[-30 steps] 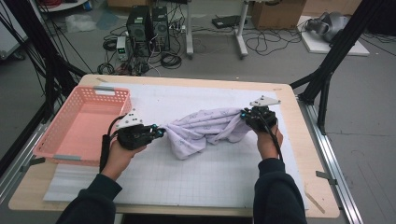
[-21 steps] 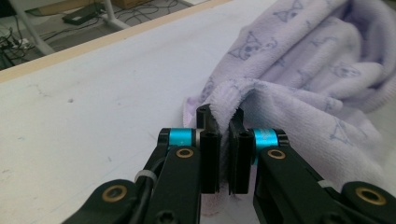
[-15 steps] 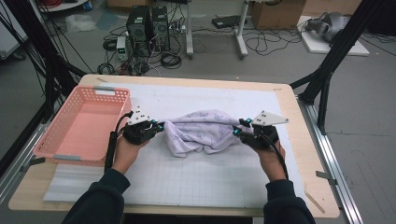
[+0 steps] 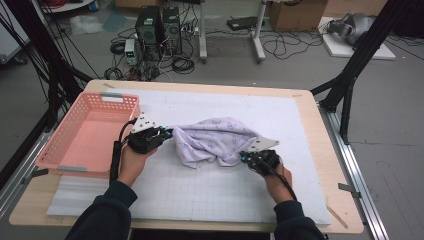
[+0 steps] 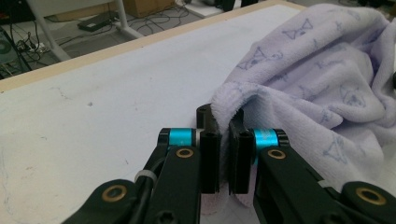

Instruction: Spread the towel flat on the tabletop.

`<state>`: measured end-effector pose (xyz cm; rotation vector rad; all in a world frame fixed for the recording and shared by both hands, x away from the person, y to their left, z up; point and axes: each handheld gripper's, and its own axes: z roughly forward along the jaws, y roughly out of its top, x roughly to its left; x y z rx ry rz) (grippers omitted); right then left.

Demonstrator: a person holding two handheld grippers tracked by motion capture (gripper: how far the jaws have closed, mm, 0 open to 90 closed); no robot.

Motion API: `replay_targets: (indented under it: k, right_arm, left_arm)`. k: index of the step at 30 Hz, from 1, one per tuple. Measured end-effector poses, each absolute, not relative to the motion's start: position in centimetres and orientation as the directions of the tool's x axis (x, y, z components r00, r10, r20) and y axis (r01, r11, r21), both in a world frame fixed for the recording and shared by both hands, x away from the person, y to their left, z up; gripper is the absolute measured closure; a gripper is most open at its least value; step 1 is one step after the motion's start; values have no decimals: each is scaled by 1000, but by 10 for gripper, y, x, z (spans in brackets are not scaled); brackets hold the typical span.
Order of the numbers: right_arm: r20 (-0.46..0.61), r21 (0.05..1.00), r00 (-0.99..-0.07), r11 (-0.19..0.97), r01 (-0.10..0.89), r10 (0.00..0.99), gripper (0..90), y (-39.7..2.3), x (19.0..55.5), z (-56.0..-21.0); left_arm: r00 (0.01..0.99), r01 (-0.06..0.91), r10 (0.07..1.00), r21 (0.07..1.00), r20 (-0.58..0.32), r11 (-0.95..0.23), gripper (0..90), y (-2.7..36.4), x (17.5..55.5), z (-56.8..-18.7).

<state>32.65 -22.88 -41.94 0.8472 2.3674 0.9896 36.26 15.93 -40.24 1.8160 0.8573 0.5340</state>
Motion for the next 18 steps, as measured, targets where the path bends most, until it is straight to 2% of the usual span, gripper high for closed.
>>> replay_targets:
  k: [2, 3, 4, 5, 6, 10, 13, 14, 15, 17, 18]
  right_arm:
    - [-114, 773, -701, 505, 383, 704, 893, -244, 328, -415]
    - [-92, 791, -714, 487, 372, 694, 842, -248, 326, -414]
    - [-62, 807, -743, 471, 355, 666, 740, -247, 324, -413]
    - [-45, 814, -765, 468, 345, 642, 694, -243, 322, -413]
    - [-61, 816, -781, 482, 320, 622, 635, -237, 318, -414]
    - [-58, 801, -836, 525, 288, 546, 587, -210, 312, -424]
    - [-78, 768, -838, 569, 295, 540, 593, -192, 313, -436]
    - [-81, 759, -835, 577, 303, 545, 634, -188, 315, -440]
    - [-91, 744, -828, 591, 312, 553, 727, -185, 317, -444]
    - [-71, 740, -824, 583, 334, 562, 856, -186, 320, -447]
    - [-64, 732, -829, 590, 340, 556, 861, -189, 320, -445]
  left_arm:
    - [650, 313, 759, 921, -29, -233, 853, 158, 363, -403]
    - [652, 313, 758, 920, -27, -237, 853, 156, 363, -404]
    - [653, 311, 757, 920, -23, -240, 853, 155, 363, -404]
    - [653, 310, 757, 921, -25, -237, 853, 153, 364, -405]
    - [652, 310, 758, 922, -28, -233, 853, 153, 364, -405]
    - [648, 317, 761, 921, -34, -228, 852, 153, 364, -405]
    - [649, 317, 760, 921, -36, -228, 852, 154, 364, -405]
    - [651, 317, 759, 920, -34, -230, 852, 154, 364, -405]
    - [651, 316, 758, 920, -32, -233, 852, 154, 363, -405]
    - [651, 315, 759, 921, -32, -231, 852, 155, 363, -404]
    - [651, 315, 759, 920, -31, -233, 852, 156, 363, -403]
